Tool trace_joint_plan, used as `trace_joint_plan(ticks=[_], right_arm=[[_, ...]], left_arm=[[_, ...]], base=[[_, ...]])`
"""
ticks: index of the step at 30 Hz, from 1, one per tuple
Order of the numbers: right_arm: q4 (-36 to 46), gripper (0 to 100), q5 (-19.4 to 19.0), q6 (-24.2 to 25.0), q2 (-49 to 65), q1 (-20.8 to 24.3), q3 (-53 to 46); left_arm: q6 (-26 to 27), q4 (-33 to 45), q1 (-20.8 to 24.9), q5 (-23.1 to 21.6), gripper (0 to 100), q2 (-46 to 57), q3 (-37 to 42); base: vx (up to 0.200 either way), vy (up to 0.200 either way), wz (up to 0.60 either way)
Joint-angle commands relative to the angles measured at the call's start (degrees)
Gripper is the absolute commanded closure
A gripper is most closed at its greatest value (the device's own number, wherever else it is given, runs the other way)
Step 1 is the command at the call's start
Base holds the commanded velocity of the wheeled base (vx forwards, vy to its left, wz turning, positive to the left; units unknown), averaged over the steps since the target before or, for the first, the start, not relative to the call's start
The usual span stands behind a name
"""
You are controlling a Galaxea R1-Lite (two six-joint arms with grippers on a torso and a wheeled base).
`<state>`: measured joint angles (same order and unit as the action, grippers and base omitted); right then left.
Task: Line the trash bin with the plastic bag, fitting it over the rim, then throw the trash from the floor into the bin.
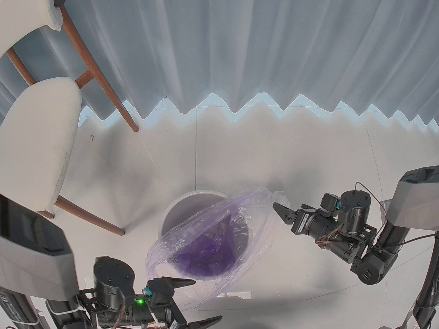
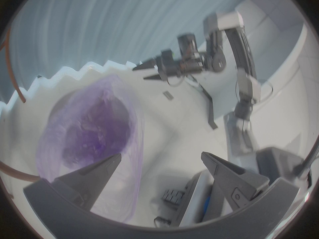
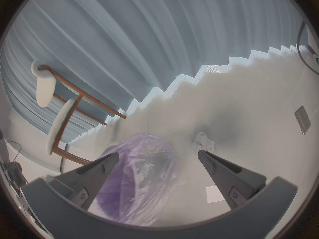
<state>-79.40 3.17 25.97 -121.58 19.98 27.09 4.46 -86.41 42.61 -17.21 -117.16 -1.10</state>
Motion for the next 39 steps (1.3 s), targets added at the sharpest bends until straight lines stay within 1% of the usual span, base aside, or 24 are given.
trace_joint_plan(ticks=[1, 2, 4, 5, 6, 7, 8, 9, 10, 12, 13, 16, 17, 21, 23, 25, 26, 31, 34, 36, 38, 39], right_arm=[[-1.4, 0, -2.2, 4.0, 13.5, 2.3, -7.2], [-1.0, 0, -2.9, 4.9, 16.1, 2.5, -7.4], [0.0, 0, -4.3, 5.5, 19.8, 2.6, -6.9], [1.3, 0, -5.6, 5.5, 21.6, 2.7, -6.3], [1.3, 0, -5.6, 5.5, 21.6, 2.7, -6.3], [5.3, 0, -7.6, 5.5, 24.5, 3.6, -4.2], [7.2, 0, -7.7, 5.5, 25.4, 4.2, -3.4], [11.0, 0, -7.7, 5.5, 27.1, 5.1, -1.9], [14.3, 0, -7.8, 5.6, 28.3, 5.6, -0.8], [18.6, 0, -7.8, 5.7, 29.5, 6.7, 0.4], [20.8, 0, -7.8, 5.7, 29.8, 7.3, 1.1], [21.3, 0, -7.8, 5.7, 29.8, 8.3, 1.0], [21.4, 0, -7.8, 5.7, 29.9, 9.2, 0.5], [21.4, 0, -7.7, 5.6, 29.8, 10.6, -1.2], [21.4, 0, -7.7, 5.6, 29.8, 10.8, -1.4], [21.3, 0, -7.7, 5.6, 29.9, 10.8, -1.4], [21.3, 0, -7.7, 5.6, 29.9, 10.8, -1.4], [21.4, 0, -7.5, 5.3, 30.0, 10.7, -1.6], [21.4, 0, -6.8, 5.2, 30.3, 10.6, -1.6], [21.3, 0, -6.3, 5.2, 30.3, 10.5, -1.5], [21.3, 0, -6.2, 5.1, 30.3, 10.5, -1.4], [21.3, 0, -6.2, 5.1, 30.3, 10.4, -1.4]], left_arm=[[-13.3, 0.0, 0.8, 0.0, 0, 22.1, -3.1], [-15.4, 0.1, 1.0, 0.2, 0, 26.4, -4.1], [-18.3, 0.3, 1.1, 0.2, 0, 31.6, -6.7], [-19.3, 0.4, 1.2, 0.3, 0, 33.1, -8.9], [-19.3, 0.4, 1.2, 0.3, 0, 33.1, -8.9], [-19.6, 1.4, 1.7, 0.4, 0, 33.3, -15.4], [-19.8, 2.2, 1.7, 0.5, 0, 33.0, -18.5], [-20.5, 4.2, 1.3, 1.0, 0, 32.3, -23.8], [-21.6, 5.6, 0.8, 1.5, 0, 31.3, -27.1], [-22.7, 6.6, -0.6, 2.2, 0, 30.2, -30.1], [-22.2, 6.8, -2.3, 2.0, 0, 29.8, -30.2], [-20.3, 6.5, -3.4, 1.6, 0, 28.7, -27.4], [-19.1, 5.9, -3.9, 1.0, 0, 28.0, -23.7], [-18.8, 5.5, -7.0, -3.4, 0, 28.2, -18.8], [-18.8, 5.8, -8.0, -4.5, 0, 28.4, -17.8], [-18.8, 5.8, -8.5, -4.7, 0, 28.3, -17.6], [-18.7, 5.5, -8.6, -4.2, 0, 28.0, -18.0], [-18.7, 5.5, -8.4, -1.8, 0, 27.4, -20.1], [-19.3, 6.3, -8.0, -0.1, 0, 27.3, -24.3], [-22.2, 7.7, -8.0, 1.0, 0, 25.8, -30.5], [-26.7, 7.5, -8.0, 1.6, 0, 23.0, -31.8], [-27.8, 7.5, -8.0, 1.9, 0, 22.2, -31.3]], base=[[0.000, 0.000, 0.00], [0.000, 0.000, 0.00], [0.000, 0.000, 0.00], [0.000, 0.000, 0.00], [0.000, 0.000, 0.00], [0.000, 0.000, 0.00], [0.000, 0.000, 0.00], [0.000, 0.000, 0.00], [0.000, 0.000, 0.00], [0.000, 0.000, 0.00], [0.000, 0.000, 0.00], [0.000, 0.000, 0.00], [0.000, 0.000, 0.00], [0.050, 0.000, 0.00], [0.200, 0.000, 0.00], [0.200, 0.000, 0.00], [0.200, 0.000, 0.00], [0.000, 0.000, 0.00], [0.000, 0.000, 0.00], [0.000, 0.000, 0.00], [0.000, 0.000, 0.00], [0.000, 0.000, 0.00]])
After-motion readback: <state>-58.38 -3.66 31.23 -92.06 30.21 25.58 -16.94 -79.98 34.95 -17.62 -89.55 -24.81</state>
